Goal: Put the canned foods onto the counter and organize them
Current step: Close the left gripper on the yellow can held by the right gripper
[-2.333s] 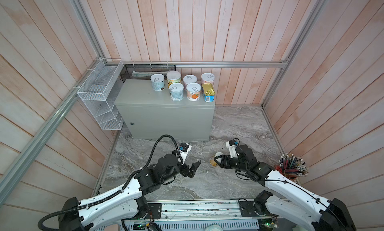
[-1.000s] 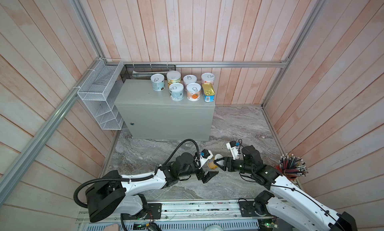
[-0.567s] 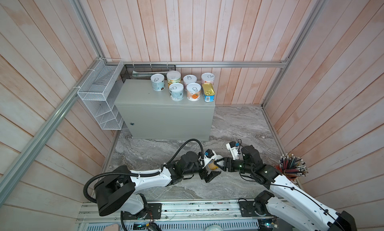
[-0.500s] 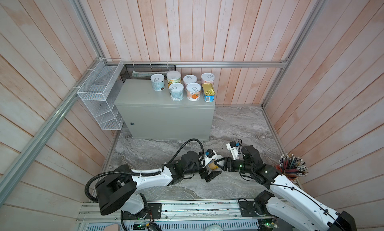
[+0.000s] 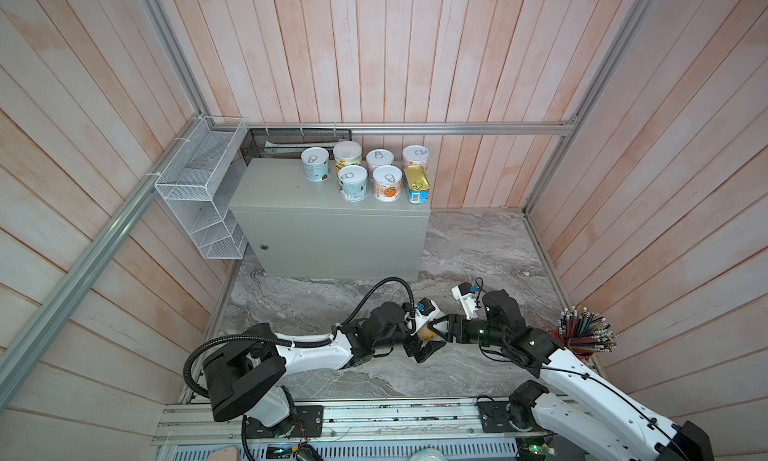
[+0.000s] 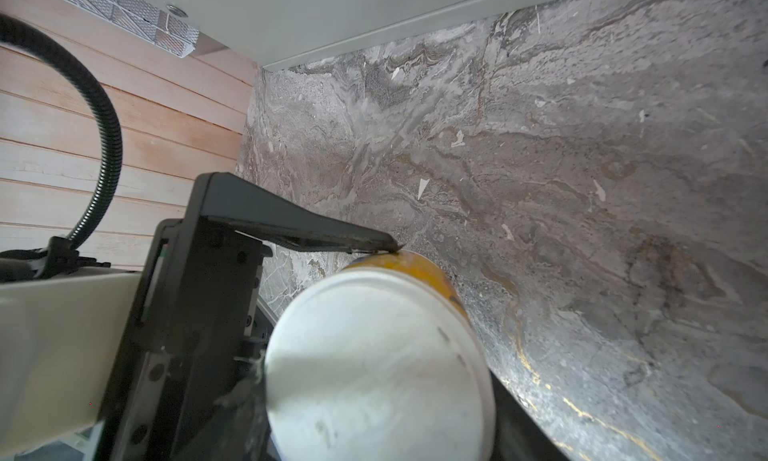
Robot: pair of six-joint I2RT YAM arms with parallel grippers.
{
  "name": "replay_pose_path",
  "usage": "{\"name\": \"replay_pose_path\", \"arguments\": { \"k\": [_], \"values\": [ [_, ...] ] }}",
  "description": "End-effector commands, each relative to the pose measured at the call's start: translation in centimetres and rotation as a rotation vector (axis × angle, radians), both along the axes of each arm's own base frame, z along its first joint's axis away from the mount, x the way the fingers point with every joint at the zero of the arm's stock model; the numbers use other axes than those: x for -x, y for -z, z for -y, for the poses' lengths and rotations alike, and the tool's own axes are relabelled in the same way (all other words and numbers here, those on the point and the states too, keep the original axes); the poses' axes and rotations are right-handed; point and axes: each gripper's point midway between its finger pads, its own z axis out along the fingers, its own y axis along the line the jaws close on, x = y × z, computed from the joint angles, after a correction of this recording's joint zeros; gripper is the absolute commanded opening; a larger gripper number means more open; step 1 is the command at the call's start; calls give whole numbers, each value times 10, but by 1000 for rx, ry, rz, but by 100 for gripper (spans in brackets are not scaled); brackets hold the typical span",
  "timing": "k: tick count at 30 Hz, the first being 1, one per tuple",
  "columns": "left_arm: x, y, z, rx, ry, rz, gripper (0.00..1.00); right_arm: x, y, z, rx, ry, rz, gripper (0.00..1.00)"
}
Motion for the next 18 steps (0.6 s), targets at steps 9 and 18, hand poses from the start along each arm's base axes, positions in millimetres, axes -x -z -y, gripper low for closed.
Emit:
{"name": "replay_pose_path", "arguments": {
  "k": [9, 18],
  "values": [
    [-3, 5, 6, -18, 0, 19, 92, -7, -45, -10, -85, -27, 117, 52],
    [-6, 3, 8, -8, -14, 19, 74, -6, -43, -11, -97, -27, 110, 52]
  ]
}}
